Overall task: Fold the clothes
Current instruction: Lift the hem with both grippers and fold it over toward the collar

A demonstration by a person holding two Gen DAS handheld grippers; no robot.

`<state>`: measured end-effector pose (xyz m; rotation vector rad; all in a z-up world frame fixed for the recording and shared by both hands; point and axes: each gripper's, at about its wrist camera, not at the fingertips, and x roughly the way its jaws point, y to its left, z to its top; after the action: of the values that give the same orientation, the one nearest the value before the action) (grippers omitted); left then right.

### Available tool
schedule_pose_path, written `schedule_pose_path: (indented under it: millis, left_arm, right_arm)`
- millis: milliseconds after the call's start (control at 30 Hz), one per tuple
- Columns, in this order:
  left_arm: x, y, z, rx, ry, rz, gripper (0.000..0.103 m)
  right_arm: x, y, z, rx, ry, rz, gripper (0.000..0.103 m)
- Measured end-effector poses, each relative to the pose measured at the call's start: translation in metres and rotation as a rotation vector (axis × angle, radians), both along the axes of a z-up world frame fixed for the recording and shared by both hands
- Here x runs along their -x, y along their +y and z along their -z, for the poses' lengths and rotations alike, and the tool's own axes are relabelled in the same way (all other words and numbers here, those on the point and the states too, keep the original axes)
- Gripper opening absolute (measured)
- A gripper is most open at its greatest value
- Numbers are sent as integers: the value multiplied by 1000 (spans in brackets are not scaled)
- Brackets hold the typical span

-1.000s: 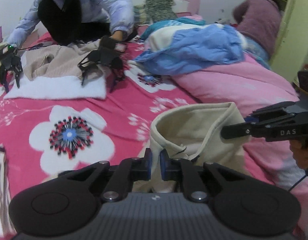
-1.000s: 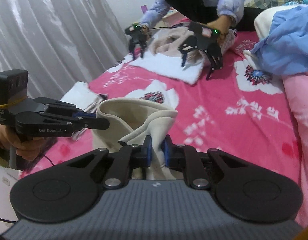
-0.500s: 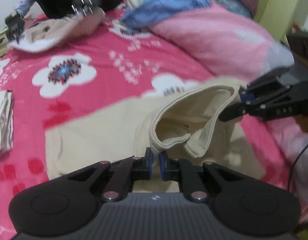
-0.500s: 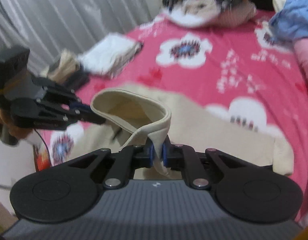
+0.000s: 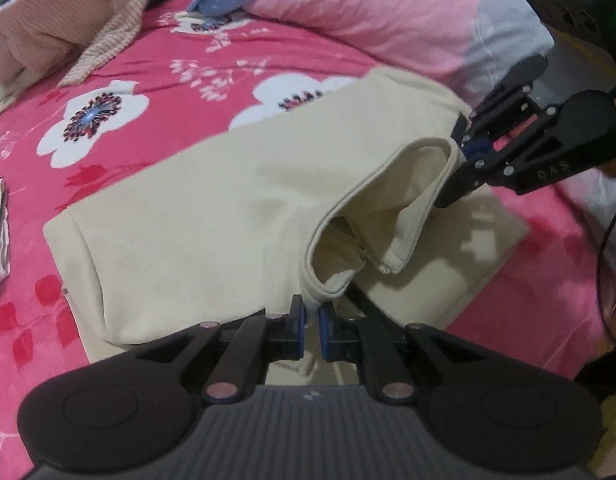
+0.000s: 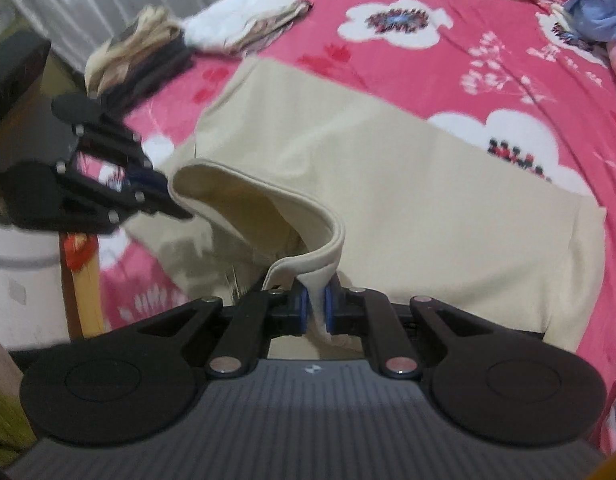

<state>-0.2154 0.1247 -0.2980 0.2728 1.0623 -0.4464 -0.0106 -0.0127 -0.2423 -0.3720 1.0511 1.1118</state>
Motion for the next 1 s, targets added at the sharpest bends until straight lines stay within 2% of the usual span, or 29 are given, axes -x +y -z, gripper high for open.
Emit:
schedule_pose_path:
  millis: [167,333,400,467,533,600,633,700,767,833,867,933,1000]
  left_arm:
    - [17,-11,25,-88,19,101,8]
    - [22,-7,26,-85,46,103,8]
    - [20,-4,28,-71,112,95,11]
    - [16,-1,31,-64,199,72,22]
    - [18,8,27,-32,250,12,38]
    - [18,21,22,22,293,-78,39]
    - [16,32,19,73,319,-156,39]
    - [10,55,15,186,359,-325,41]
    - [4,76,15,331,399,-492,42]
    - [-3,95,21,496,457,-647,43]
    - [-7,98,25,549,475,-692,43]
    - [-15,97,32,588,483,-732,45]
    - [-21,90,41,579,498,-724,47]
  right_arm:
    - [10,0,25,70,-7,-40,6]
    - [12,2,29,85,2,-49,6]
    - [16,1,27,103,-21,-69,7]
    - [21,0,26,130,-46,-90,9]
    - [26,-3,23,151,-62,-109,12]
    - [26,-7,16,156,-28,-100,20]
    - [25,-11,13,155,28,-74,28]
    - [22,-24,8,131,134,-10,32]
    - [18,-39,7,104,233,90,34]
    - [5,-60,11,51,365,276,36]
    - [-2,-70,16,16,426,379,40]
    - [-17,-89,26,-65,550,601,42]
    - [-27,-102,42,-141,659,774,46]
